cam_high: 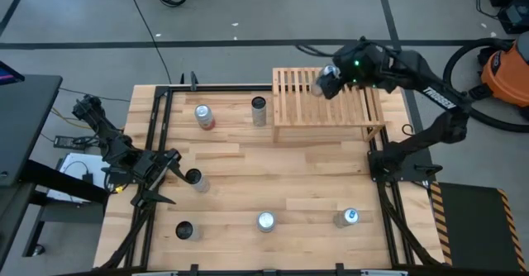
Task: Place canned beverage on shelf
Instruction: Put the top blue soda can on the shelf
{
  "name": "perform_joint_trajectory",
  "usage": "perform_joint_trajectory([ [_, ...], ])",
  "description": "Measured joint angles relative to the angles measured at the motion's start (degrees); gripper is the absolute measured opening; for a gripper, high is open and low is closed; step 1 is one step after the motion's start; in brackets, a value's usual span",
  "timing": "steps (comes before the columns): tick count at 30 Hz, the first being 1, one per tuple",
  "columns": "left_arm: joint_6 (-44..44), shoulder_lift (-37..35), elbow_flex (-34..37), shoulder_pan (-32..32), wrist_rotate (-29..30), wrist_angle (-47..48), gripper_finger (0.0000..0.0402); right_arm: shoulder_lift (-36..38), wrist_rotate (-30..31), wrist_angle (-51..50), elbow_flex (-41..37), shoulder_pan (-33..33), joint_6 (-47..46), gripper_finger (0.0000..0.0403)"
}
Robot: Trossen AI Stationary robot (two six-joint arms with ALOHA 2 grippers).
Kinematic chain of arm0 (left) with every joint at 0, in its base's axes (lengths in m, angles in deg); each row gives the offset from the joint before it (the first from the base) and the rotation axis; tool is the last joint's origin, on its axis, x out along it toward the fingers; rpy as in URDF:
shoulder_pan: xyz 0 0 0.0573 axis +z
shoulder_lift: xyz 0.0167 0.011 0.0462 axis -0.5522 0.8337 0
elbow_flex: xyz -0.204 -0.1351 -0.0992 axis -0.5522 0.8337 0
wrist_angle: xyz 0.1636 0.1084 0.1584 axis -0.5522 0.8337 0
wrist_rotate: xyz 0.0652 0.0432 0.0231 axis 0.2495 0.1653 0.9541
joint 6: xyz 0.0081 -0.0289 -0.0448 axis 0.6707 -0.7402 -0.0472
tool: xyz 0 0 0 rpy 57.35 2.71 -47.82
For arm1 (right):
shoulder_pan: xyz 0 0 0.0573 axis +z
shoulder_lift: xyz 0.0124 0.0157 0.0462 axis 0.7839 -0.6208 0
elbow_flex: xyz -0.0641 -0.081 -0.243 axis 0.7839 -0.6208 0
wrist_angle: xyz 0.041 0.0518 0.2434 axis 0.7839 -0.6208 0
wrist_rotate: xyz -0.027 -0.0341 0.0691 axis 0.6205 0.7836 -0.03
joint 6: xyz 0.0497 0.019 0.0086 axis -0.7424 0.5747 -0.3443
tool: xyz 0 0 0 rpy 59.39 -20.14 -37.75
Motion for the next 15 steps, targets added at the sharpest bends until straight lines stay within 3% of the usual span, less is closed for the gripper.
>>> perform_joint_trajectory([
  [15,0.05,0.0,0.0,-0.01,0.0,-0.04,0.0316,-1.75,-2.2,-1.93,-0.01,-13.6,3.46,0.0253],
])
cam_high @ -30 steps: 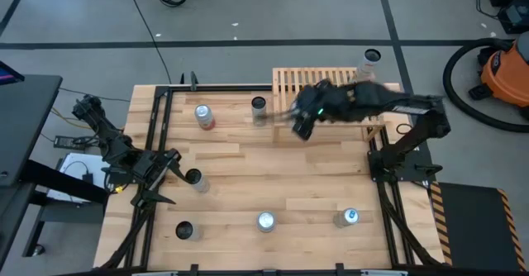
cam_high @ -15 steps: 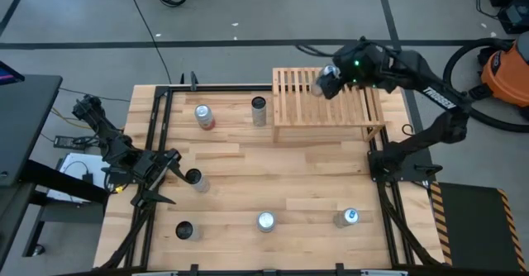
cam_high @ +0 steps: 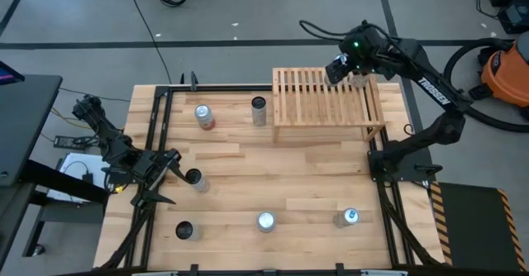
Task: Place canned beverage on shelf
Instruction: Put the top blue soda can on the shelf
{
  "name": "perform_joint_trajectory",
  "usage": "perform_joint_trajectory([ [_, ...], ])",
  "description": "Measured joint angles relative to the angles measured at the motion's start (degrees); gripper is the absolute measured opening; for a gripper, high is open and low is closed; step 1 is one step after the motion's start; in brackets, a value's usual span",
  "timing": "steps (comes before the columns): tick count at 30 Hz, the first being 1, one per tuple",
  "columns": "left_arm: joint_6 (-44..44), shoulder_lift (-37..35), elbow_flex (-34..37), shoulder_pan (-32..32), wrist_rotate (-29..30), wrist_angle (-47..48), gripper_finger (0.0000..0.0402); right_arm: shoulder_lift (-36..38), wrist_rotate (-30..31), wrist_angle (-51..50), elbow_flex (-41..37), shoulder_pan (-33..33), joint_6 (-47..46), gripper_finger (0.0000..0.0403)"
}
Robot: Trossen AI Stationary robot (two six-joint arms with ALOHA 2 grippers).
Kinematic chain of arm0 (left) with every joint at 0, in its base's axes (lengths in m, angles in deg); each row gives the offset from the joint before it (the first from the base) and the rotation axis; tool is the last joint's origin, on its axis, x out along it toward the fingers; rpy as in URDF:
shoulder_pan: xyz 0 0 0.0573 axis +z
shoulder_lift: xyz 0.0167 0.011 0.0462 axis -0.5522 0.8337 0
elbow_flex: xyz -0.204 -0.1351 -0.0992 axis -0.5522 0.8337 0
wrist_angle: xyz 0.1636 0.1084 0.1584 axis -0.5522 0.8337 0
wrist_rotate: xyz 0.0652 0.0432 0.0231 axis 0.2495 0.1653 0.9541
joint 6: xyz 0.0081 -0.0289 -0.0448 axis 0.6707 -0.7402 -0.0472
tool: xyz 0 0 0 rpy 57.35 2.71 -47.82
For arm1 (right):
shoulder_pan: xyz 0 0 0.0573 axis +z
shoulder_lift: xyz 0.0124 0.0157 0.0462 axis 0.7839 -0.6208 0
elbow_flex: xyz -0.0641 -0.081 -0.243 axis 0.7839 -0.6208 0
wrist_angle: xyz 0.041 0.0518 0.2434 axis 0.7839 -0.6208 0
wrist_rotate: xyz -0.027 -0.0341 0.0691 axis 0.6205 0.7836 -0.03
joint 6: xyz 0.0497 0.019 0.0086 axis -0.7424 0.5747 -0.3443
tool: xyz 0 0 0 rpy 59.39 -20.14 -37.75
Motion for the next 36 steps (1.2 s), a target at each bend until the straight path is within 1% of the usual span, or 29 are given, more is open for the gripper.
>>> perform_joint_trajectory([
  [7,0.01,0.0,0.0,0.0,0.0,0.0,0.0316,-1.86,0.51,-2.58,-0.02,-3.35,-0.34,0.0255],
  [17,-0.02,0.0,0.0,0.02,0.02,0.0,0.0316,-4.85,-0.81,-2.89,-0.09,-3.38,-0.14,0.0256],
  [27,-0.09,0.0,0.0,0.0,0.0,0.04,0.0316,-3.59,-0.54,-2.42,-0.25,-3.21,-0.39,0.0256],
  [32,-0.12,0.04,0.0,0.0,0.0,0.47,0.0316,-0.01,1.03,0.85,-5.82,-1.42,-0.33,0.0256],
  [36,-0.12,0.04,0.02,0.0,0.0,0.77,0.0316,2.78,-0.88,6.14,-10.47,-0.6,1.34,0.0256],
])
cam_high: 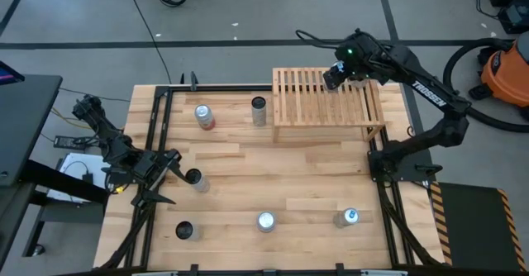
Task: Place canned beverage on shelf
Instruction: Put the top blue soda can on the shelf
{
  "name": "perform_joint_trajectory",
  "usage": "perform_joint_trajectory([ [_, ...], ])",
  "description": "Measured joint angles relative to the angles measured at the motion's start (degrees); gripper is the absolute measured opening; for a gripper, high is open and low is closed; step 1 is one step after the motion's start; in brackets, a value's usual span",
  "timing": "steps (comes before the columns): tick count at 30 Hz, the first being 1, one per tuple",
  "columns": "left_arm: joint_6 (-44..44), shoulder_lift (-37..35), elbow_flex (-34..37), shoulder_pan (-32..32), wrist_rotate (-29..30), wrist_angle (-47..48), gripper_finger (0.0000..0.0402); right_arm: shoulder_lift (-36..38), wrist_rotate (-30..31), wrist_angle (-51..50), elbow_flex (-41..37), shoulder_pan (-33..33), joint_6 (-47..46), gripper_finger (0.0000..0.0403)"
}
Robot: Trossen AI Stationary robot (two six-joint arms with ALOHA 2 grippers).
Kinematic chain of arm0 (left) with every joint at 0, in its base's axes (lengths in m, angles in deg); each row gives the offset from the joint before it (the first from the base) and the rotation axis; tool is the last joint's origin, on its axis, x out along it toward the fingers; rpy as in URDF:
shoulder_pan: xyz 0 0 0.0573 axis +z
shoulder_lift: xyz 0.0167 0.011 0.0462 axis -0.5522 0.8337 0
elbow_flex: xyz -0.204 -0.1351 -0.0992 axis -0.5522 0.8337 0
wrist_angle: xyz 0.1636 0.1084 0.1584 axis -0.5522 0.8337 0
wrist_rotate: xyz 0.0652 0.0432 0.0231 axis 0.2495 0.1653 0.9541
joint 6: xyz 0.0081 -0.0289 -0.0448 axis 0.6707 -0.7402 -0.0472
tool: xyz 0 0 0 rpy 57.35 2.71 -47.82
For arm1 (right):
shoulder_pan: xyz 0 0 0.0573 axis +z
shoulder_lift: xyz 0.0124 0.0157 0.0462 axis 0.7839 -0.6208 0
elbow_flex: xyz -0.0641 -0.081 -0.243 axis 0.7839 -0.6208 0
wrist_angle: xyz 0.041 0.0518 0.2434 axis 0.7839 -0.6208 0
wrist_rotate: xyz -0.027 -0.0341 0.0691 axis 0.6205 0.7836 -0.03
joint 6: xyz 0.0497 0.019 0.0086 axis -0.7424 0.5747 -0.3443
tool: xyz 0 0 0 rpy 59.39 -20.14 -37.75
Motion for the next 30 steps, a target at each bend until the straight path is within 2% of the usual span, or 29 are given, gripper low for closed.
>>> perform_joint_trajectory([
  [9,-0.02,0.0,0.0,0.02,0.0,-0.02,0.0316,3.56,-0.11,1.87,-3.69,-3.13,-0.26,0.0256],
  [14,0.02,0.0,0.0,0.01,0.0,-0.03,0.0316,2.77,-3.68,2.05,-3.69,-4.97,-0.42,0.0256],
  [30,0.03,0.0,0.0,0.01,0.0,-0.07,0.0316,1.05,-2.0,0.56,-3.69,-7.17,-0.37,0.0267],
])
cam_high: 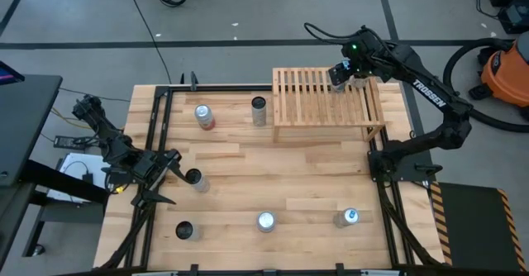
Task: Place canned beverage on shelf
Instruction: Put the top blue soda can on the shelf
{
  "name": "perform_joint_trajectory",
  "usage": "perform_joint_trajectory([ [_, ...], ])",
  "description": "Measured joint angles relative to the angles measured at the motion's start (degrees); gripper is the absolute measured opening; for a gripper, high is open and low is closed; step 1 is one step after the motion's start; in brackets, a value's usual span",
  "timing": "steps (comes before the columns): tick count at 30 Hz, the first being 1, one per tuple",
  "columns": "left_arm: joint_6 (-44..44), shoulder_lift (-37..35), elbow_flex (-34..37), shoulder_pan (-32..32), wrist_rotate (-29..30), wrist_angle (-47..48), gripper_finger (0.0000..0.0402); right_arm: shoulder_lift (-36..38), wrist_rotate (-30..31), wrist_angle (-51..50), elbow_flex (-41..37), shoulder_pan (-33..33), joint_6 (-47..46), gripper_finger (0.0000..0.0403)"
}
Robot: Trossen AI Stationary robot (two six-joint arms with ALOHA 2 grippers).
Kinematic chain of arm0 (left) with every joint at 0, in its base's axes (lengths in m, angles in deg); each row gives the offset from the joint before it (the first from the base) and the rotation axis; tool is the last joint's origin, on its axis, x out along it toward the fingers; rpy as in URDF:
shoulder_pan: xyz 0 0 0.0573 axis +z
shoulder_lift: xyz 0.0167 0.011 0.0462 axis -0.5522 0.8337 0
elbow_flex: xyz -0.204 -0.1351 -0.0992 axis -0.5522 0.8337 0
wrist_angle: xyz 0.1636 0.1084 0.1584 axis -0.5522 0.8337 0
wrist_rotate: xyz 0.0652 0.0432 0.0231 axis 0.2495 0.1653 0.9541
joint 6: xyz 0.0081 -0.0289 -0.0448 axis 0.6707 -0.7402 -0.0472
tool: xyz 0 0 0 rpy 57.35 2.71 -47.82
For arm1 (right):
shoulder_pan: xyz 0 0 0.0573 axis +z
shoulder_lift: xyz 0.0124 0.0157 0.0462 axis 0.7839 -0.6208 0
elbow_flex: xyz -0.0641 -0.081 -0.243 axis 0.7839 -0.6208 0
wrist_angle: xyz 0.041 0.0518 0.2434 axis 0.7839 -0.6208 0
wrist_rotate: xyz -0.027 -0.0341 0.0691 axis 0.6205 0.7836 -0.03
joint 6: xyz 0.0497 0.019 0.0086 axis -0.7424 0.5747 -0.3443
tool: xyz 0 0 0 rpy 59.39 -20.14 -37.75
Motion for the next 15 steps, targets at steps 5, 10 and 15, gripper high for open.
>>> perform_joint_trajectory([
  [5,-0.01,0.0,0.0,0.0,0.0,0.0,0.0316,0.0,-0.56,0.03,0.0,-0.89,0.12,0.0277],
  [10,-0.01,0.0,0.0,-0.02,0.0,-0.02,0.0316,-0.37,-0.6,0.53,0.02,-1.31,0.16,0.0287],
  [15,0.02,0.0,0.0,-0.02,0.0,-0.07,0.0316,-1.49,-0.62,0.46,0.02,-1.31,0.53,0.0291],
])
